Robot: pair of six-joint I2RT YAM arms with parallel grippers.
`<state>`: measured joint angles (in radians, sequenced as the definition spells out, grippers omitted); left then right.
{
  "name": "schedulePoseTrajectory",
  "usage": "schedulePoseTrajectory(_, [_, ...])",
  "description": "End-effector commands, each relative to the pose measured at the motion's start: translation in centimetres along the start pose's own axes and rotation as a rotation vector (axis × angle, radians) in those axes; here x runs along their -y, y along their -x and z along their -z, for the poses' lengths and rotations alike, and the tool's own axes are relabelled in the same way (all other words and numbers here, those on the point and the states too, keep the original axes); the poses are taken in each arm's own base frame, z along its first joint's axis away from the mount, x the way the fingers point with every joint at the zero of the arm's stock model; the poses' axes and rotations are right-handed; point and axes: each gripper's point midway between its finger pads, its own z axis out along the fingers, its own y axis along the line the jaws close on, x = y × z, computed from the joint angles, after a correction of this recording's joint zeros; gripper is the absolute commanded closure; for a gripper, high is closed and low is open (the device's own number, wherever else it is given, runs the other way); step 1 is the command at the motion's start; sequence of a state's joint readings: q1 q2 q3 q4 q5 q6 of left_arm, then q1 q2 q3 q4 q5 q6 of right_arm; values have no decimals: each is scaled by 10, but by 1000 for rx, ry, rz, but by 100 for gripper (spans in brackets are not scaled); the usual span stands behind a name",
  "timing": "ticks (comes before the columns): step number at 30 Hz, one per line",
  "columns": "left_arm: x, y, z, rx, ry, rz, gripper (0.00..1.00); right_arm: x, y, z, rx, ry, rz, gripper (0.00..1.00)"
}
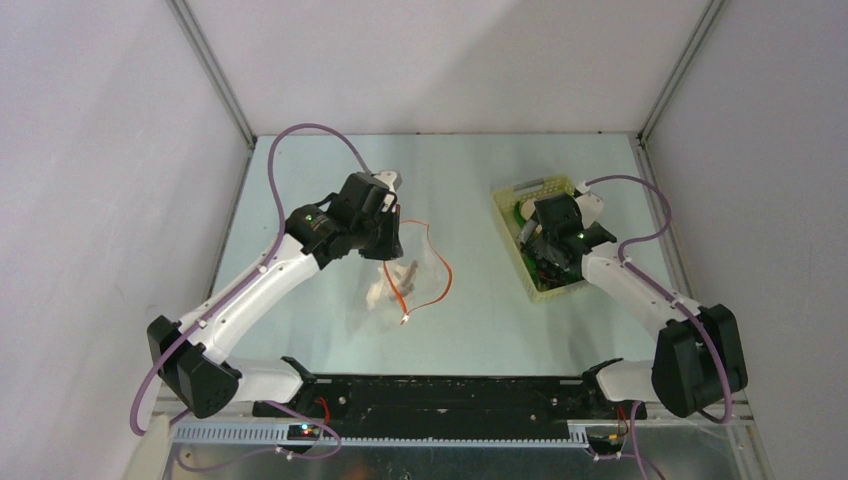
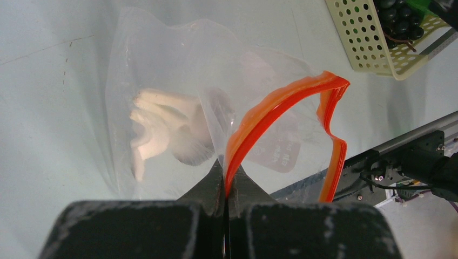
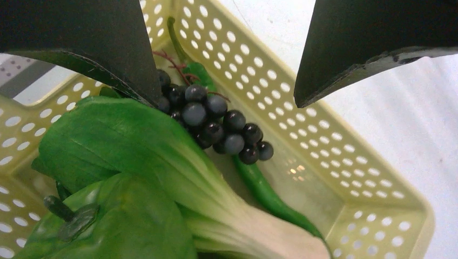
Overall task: Place the food in the zip-top bag and seal the zipper
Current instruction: Pick up the fake fruit from the bin.
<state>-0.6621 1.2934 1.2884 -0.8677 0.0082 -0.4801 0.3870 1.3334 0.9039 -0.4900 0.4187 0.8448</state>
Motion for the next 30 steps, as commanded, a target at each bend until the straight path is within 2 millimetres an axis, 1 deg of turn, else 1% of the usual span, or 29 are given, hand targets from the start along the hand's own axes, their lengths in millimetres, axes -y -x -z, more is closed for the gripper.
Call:
schedulePoseTrajectory(1, [4, 5, -2, 19, -26, 4, 100, 2, 5, -20, 45, -45, -105, 4])
schedulePoseTrajectory(5, [3, 4, -3, 17, -25, 3, 100, 3, -4, -32, 22, -63, -111, 5])
schedulePoseTrajectory(10, [2, 5, -3, 19, -21, 2, 100, 11, -19, -48, -17, -111, -91, 10])
schedulePoseTrajectory(14, [2, 6, -2, 23, -17, 2, 100, 18, -33, -56, -52, -149, -73, 13])
schedulePoseTrajectory(17, [2, 6, -1, 24, -18, 5, 100, 22, -39, -60, -57, -168, -60, 17])
schedulePoseTrajectory(18, [2, 5, -1, 24, -19, 4, 100, 23, -40, -62, -60, -172, -51, 20])
schedulePoseTrajectory(19, [2, 5, -1, 25, -21, 4, 100, 24, -41, -63, -63, -175, -46, 28])
schedulePoseTrajectory(21, [2, 6, 0, 28, -21, 4, 100, 24, -41, -62, -61, -173, -38, 36])
schedulePoseTrajectory(23, [2, 7, 1, 31, -19, 5, 100, 22, -37, -59, -48, -164, -39, 55])
schedulePoseTrajectory(27, [2, 6, 1, 31, -22, 6, 100, 19, -23, -46, -1, -143, -40, 72])
schedulePoseTrajectory(30, [3, 6, 1, 30, -30, 5, 100, 17, -12, -34, 30, -123, -37, 76])
